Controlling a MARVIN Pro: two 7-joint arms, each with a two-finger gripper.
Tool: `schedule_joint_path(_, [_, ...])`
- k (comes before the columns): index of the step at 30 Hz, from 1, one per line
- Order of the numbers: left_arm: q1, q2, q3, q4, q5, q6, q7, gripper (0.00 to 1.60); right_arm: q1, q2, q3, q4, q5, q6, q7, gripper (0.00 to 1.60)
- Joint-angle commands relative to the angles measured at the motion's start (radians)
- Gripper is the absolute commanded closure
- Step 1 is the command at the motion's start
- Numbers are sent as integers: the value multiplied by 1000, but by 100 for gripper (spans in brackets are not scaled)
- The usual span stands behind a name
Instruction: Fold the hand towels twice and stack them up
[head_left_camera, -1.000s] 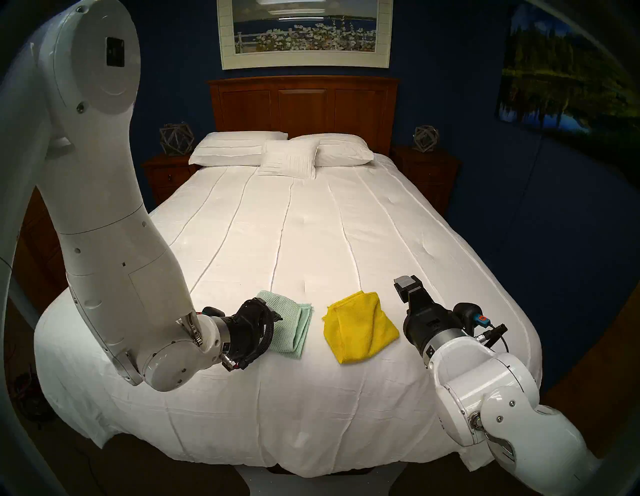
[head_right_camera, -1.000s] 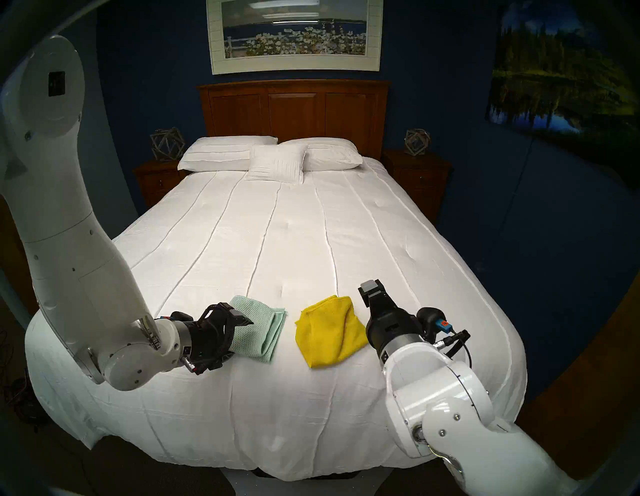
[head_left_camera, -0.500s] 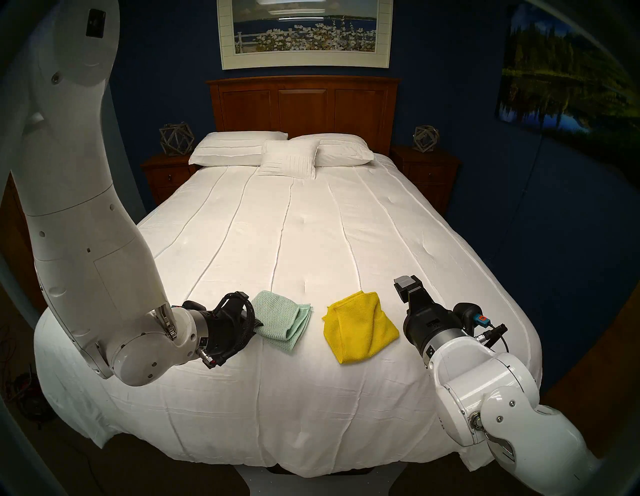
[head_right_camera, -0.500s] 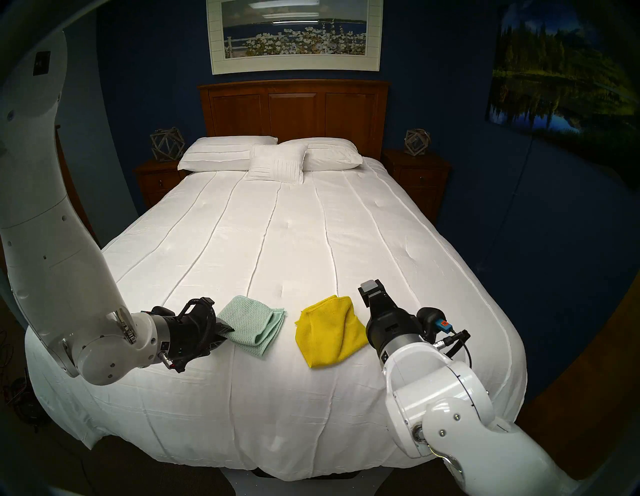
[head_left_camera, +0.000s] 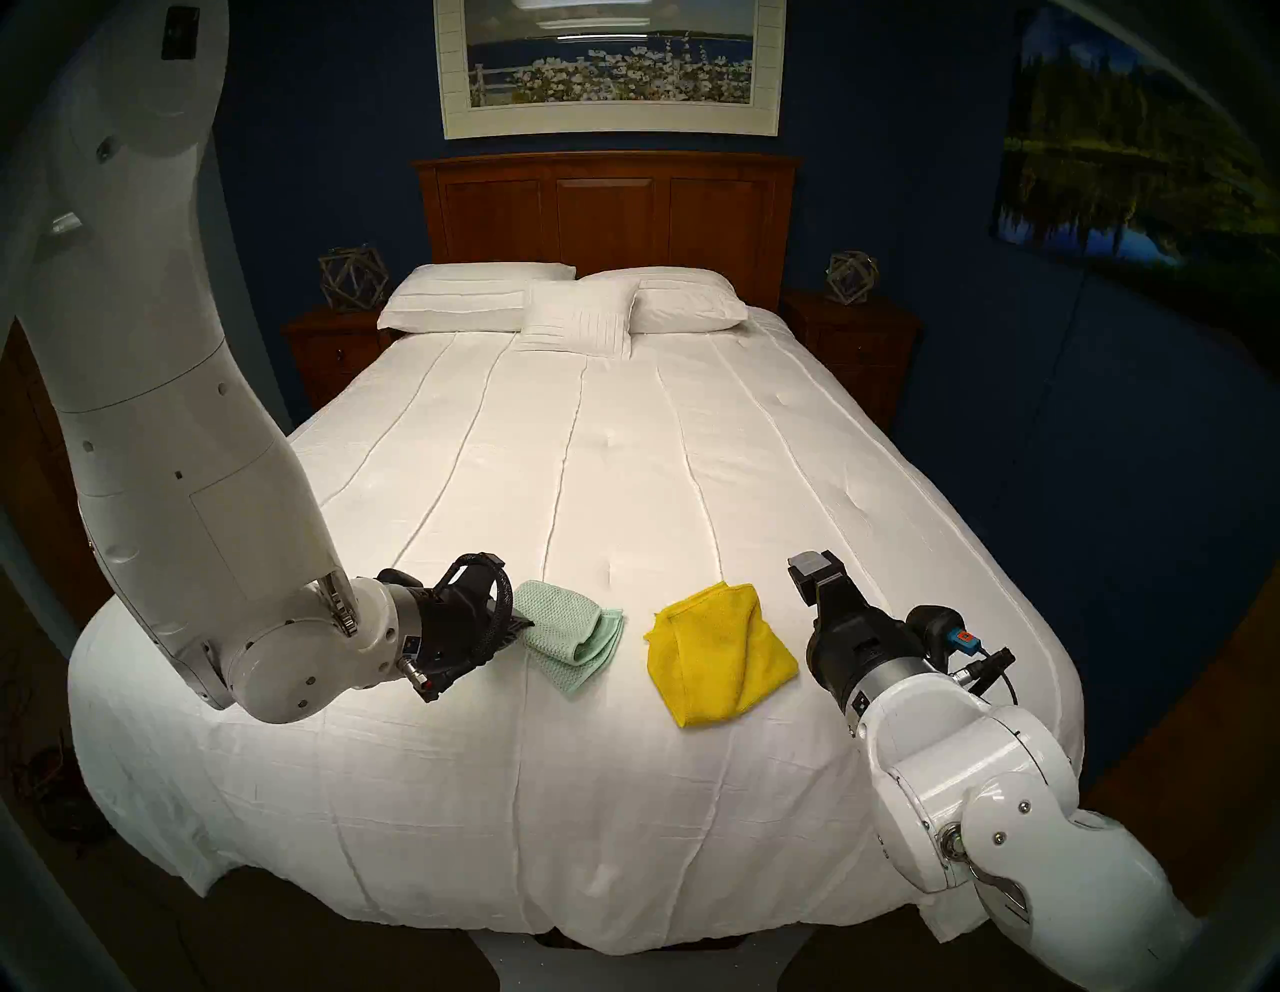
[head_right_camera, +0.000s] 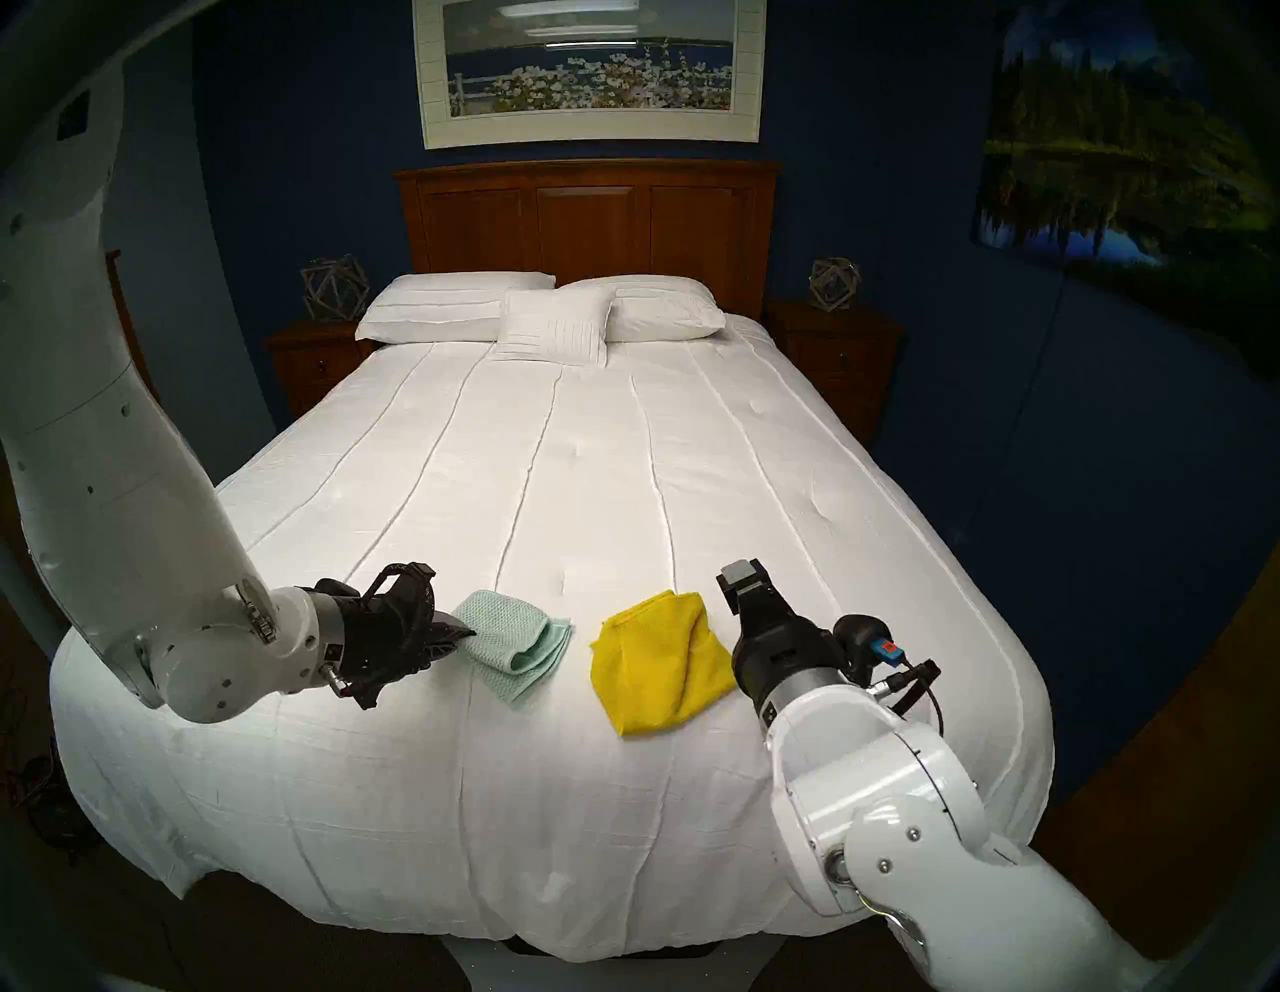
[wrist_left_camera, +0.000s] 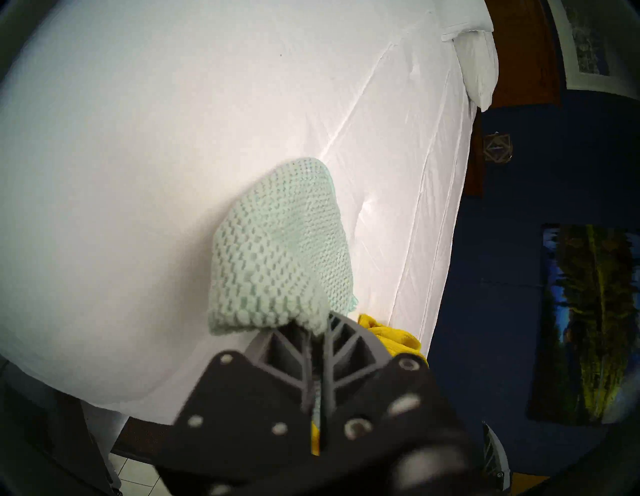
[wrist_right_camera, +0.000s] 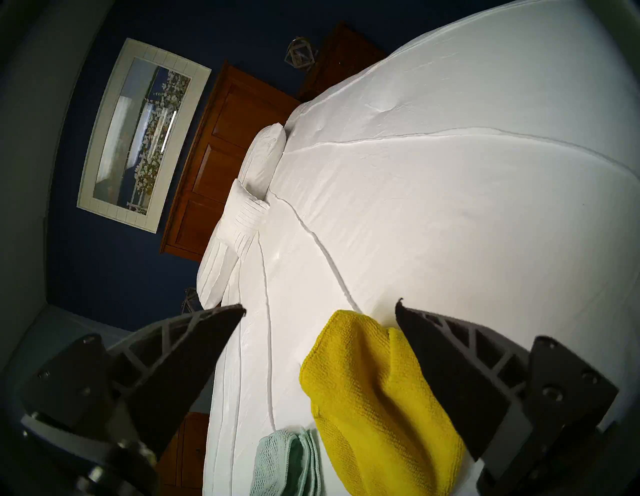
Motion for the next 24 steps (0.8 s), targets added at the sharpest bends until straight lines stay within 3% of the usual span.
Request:
schedule_joint_path(1, [-89, 0, 14, 15, 25, 20, -15, 160, 5, 2, 6, -22, 0, 0, 6, 0])
schedule_joint_path(5, [-97, 13, 29, 16, 41, 33, -23, 160, 5, 5, 46, -22, 8, -21, 15, 0])
schedule_joint_path(10, [-125, 19, 20, 9, 73, 62, -43, 160, -33, 61, 139, -22, 9, -37, -7, 0])
schedule_joint_path(11, [-136, 19, 1, 9, 83, 76, -50, 160, -51, 78, 174, -22, 16, -42, -10, 0])
schedule_joint_path(15, [-140, 6, -32, 20, 100, 75, -57, 160, -72, 90, 199, -22, 27, -43, -5, 0])
schedule_joint_path(24, [-179, -19, -183, 159, 75, 120, -37, 160, -140, 97, 229, -22, 47, -60, -2, 0])
